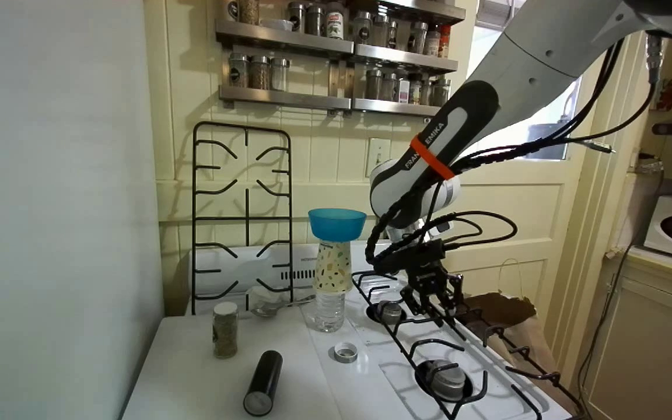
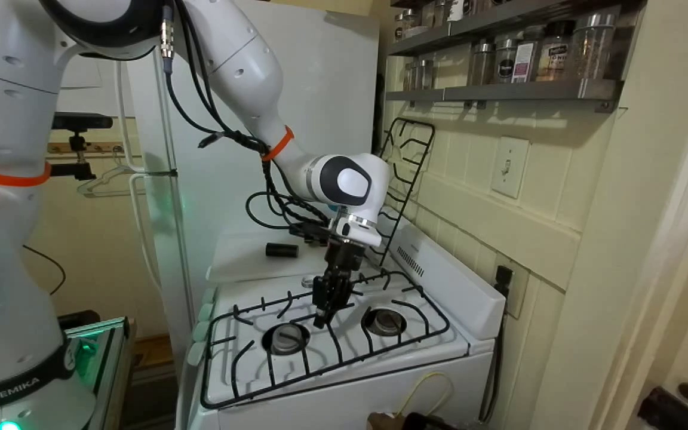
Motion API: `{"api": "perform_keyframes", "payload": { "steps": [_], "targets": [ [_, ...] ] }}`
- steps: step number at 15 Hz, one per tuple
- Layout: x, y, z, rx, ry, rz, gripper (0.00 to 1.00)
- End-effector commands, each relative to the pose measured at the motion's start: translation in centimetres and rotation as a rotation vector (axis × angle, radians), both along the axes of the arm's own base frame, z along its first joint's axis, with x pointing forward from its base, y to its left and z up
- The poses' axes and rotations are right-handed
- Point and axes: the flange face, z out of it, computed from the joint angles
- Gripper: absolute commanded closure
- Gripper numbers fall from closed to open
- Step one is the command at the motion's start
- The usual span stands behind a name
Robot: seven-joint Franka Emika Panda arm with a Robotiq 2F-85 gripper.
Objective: Place the grating on the right on the right side of the stovetop.
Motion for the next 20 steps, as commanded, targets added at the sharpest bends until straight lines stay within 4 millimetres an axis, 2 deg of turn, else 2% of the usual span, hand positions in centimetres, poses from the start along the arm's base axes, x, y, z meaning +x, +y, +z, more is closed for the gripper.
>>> {"api": "perform_keyframes", "payload": {
  "steps": [1, 9, 16, 20],
  "targets": [
    [-0.1, 0.6, 0.8, -0.017, -0.046, 0.006, 0.94],
    [1.1, -0.3, 1.3, 0.005, -0.080, -0.014, 0.94],
    [2.6, -1.6, 2.5, 0.005, -0.134, -0.023, 0.94],
    [3.3, -1.7, 3.0, 0.014, -0.144, -0.022, 0.94]
  ]
}}
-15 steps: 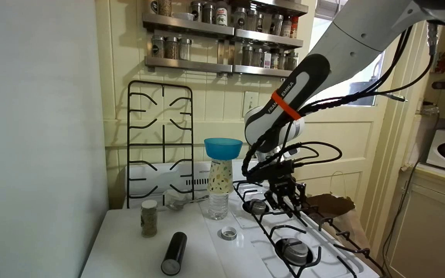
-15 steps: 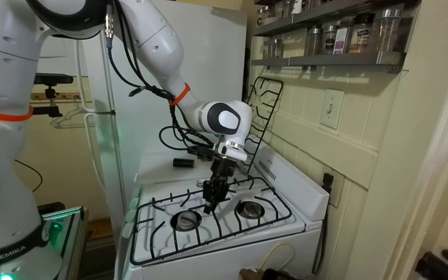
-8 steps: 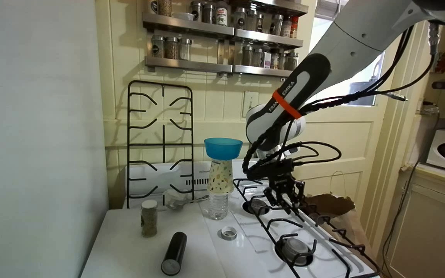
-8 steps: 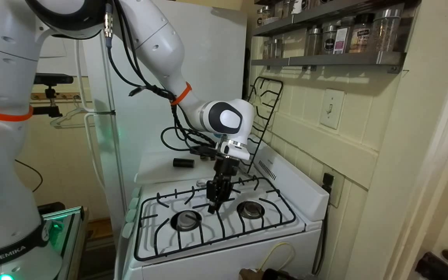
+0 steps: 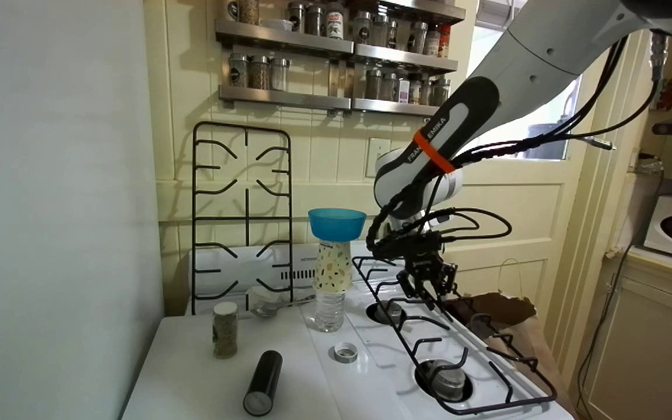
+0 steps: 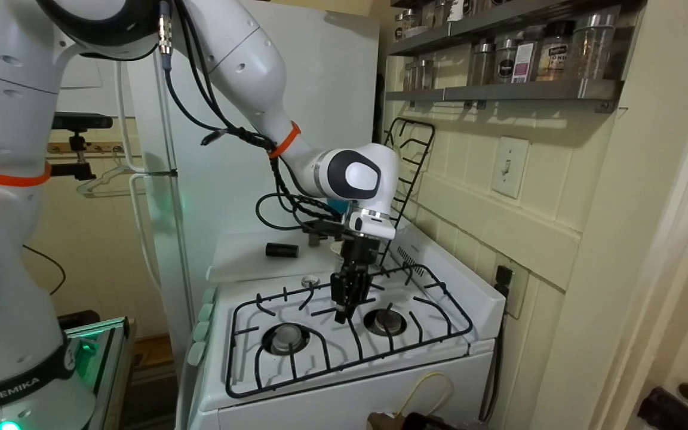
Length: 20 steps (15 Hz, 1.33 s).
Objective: Place the grating on the right on the right side of the stovetop.
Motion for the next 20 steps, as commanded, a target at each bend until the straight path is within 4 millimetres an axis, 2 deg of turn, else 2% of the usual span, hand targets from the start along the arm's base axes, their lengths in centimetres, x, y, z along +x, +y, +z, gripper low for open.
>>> {"api": "perform_keyframes", "payload": {
  "steps": [1, 11, 15, 20],
  "targets": [
    [1.0, 0.2, 1.2, 0.016, -0.027, 0.006, 0.94],
    [1.6, 2.3, 1.0, 0.060, -0.020, 0.004, 0.94],
    [1.5, 3.1, 0.7, 0.132, -0.009, 0.007, 0.94],
    [1.6, 3.2, 0.2, 0.188, 0.005, 0.004, 0.94]
  ]
}}
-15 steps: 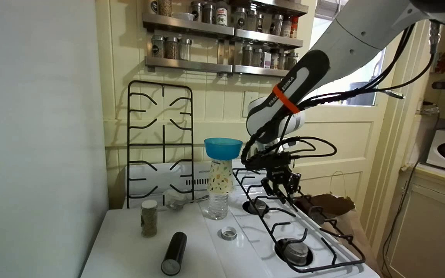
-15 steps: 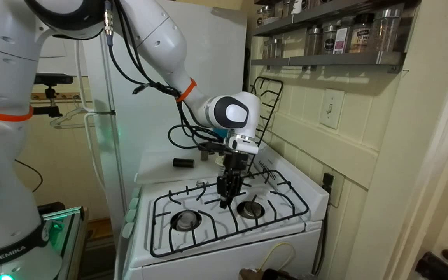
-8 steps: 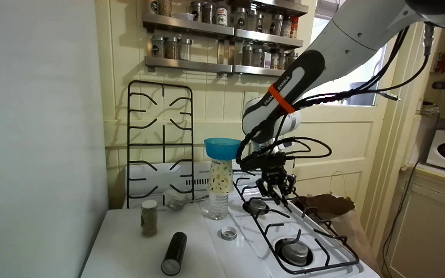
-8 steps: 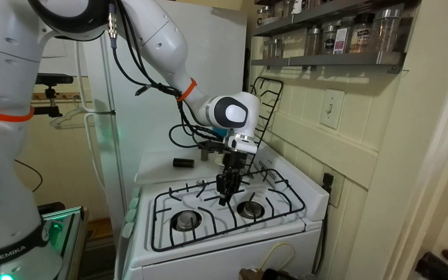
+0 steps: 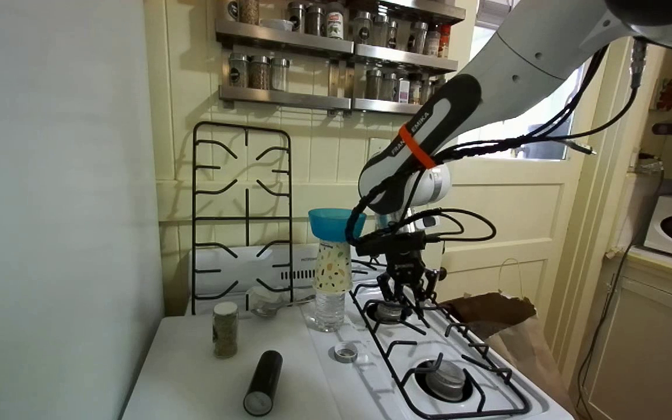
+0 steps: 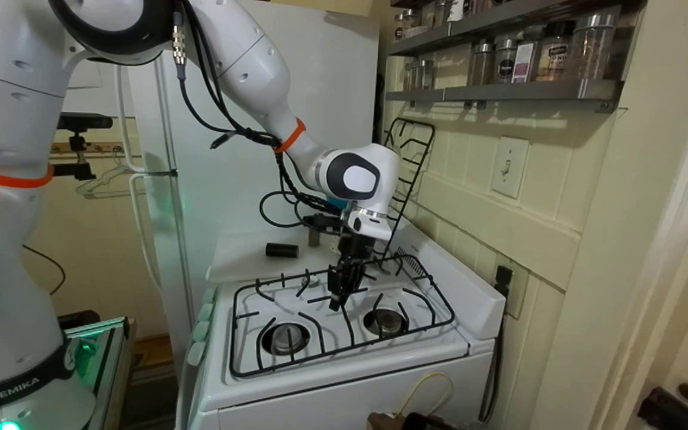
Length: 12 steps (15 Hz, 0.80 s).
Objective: Place the grating on the right on the right side of the stovetop.
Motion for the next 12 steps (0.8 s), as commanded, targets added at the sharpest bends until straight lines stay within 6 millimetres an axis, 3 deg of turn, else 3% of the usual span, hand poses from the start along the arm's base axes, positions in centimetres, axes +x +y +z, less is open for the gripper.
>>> {"api": "perform_keyframes", "payload": {
  "steps": [1, 12],
  "targets": [
    [0.6, -0.1, 0.7, 0.050, 0.003, -0.009, 0.94],
    [0.6, -1.0, -1.3, 0.062, 0.106, -0.017, 0.94]
  ]
}}
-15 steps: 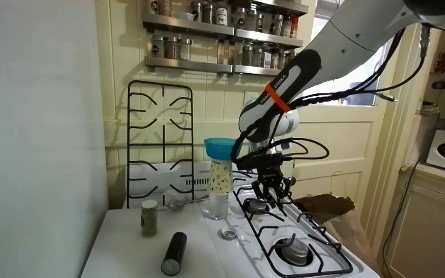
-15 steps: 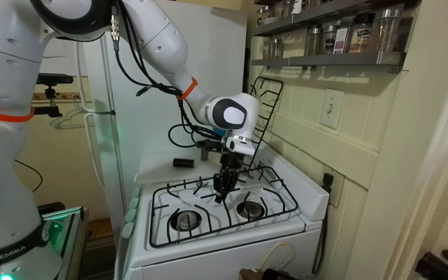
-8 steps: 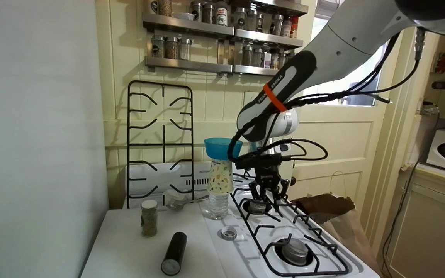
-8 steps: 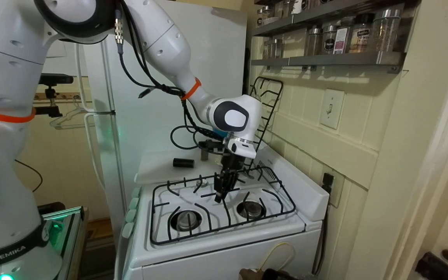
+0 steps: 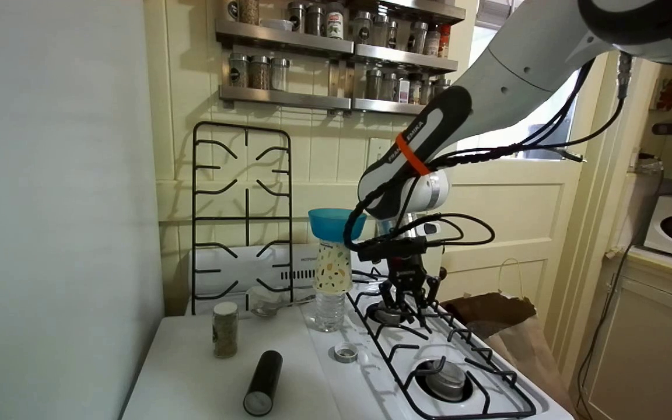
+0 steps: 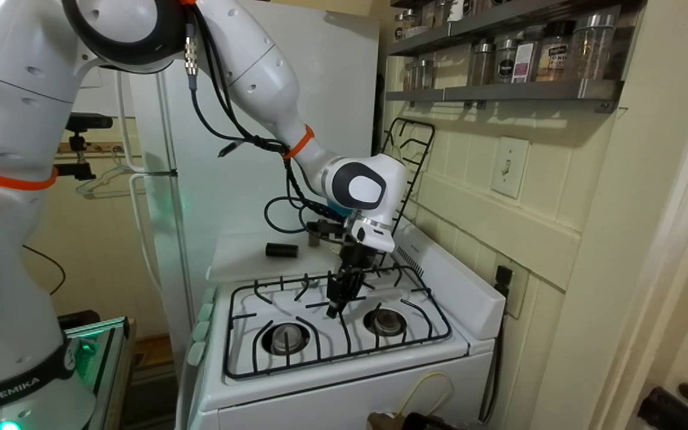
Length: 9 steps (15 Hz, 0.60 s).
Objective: Place the grating on the right on the right side of the stovetop.
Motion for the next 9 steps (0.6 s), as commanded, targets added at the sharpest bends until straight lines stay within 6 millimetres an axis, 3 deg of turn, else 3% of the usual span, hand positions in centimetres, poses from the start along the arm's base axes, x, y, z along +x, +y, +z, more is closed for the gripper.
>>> {"api": "perform_keyframes", "payload": {
  "steps": [1, 7, 8, 9],
  "targets": [
    [0.37, -0.21, 0.38, 0.024, 0.054, -0.002, 0.94],
    [0.82, -0.58, -0.29, 0.028, 0.090, -0.026, 0.94],
    [0.86, -0.61, -0.36, 0.033, 0.097, -0.029, 0.61],
    [0.89, -0.65, -0.45, 0.037, 0.104, -0.034, 0.50]
  ]
}}
